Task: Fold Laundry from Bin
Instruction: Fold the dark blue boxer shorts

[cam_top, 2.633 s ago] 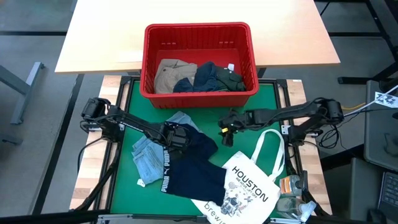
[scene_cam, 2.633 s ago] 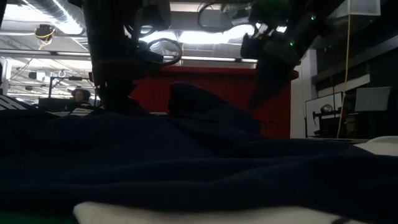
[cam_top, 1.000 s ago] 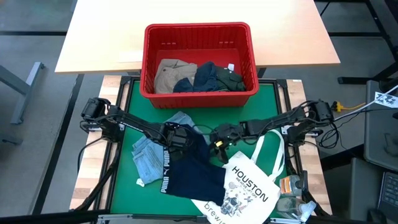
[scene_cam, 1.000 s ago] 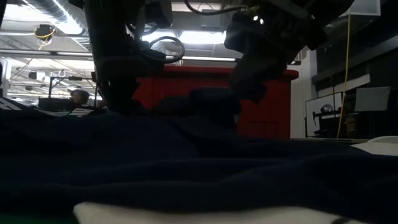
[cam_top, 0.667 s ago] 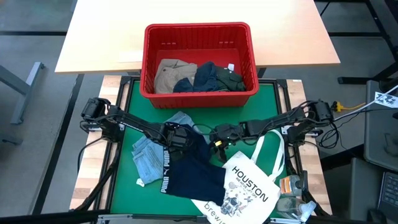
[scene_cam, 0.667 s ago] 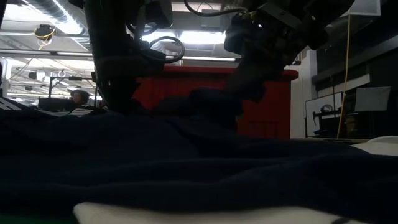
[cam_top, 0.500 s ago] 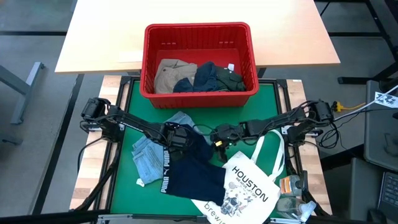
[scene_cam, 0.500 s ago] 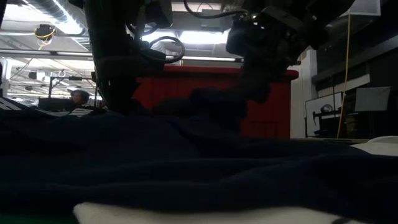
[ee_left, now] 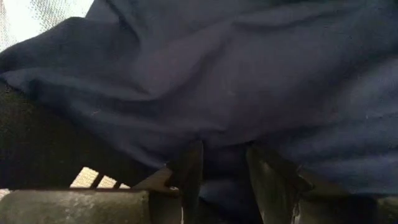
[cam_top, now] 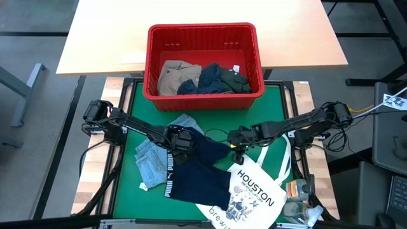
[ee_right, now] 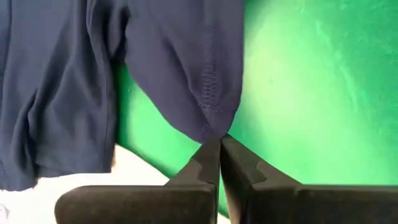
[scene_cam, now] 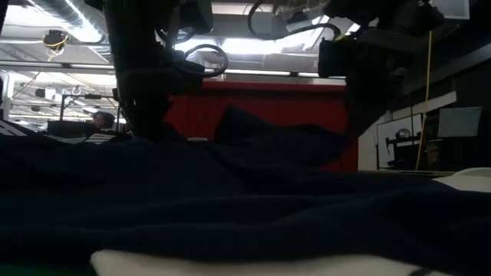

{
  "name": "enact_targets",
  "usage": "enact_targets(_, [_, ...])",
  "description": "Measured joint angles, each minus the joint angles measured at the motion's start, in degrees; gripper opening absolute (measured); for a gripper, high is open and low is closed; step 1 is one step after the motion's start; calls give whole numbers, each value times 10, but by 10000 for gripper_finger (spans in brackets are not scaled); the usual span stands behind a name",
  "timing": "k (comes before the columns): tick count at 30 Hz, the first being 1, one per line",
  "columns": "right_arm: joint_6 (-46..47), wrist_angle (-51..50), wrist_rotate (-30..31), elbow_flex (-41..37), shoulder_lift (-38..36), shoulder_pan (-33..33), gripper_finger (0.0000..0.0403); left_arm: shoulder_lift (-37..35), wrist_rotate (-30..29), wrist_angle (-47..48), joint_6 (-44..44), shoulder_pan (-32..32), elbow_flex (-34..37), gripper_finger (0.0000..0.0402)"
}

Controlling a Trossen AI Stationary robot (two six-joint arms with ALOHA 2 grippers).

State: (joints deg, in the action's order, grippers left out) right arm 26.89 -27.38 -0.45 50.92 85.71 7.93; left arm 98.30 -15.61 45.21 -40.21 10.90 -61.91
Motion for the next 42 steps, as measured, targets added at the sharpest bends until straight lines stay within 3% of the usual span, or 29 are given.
enact_targets(6, [15, 7, -1, 0, 2, 20, 3, 0, -2, -19, 0, 0, -6, 124])
enact_targets(20, [62, -17, -1, 0, 2, 19, 4, -1, -2, 10, 93, 0, -109, 124])
enact_targets(31, [92, -77, 10, 0, 2, 18, 2, -1, -2, 129, 61, 0, -110, 124])
enact_targets(42, [145, -110, -1, 0, 2, 19, 2, -1, -25, 98, 21, 0, -29, 124])
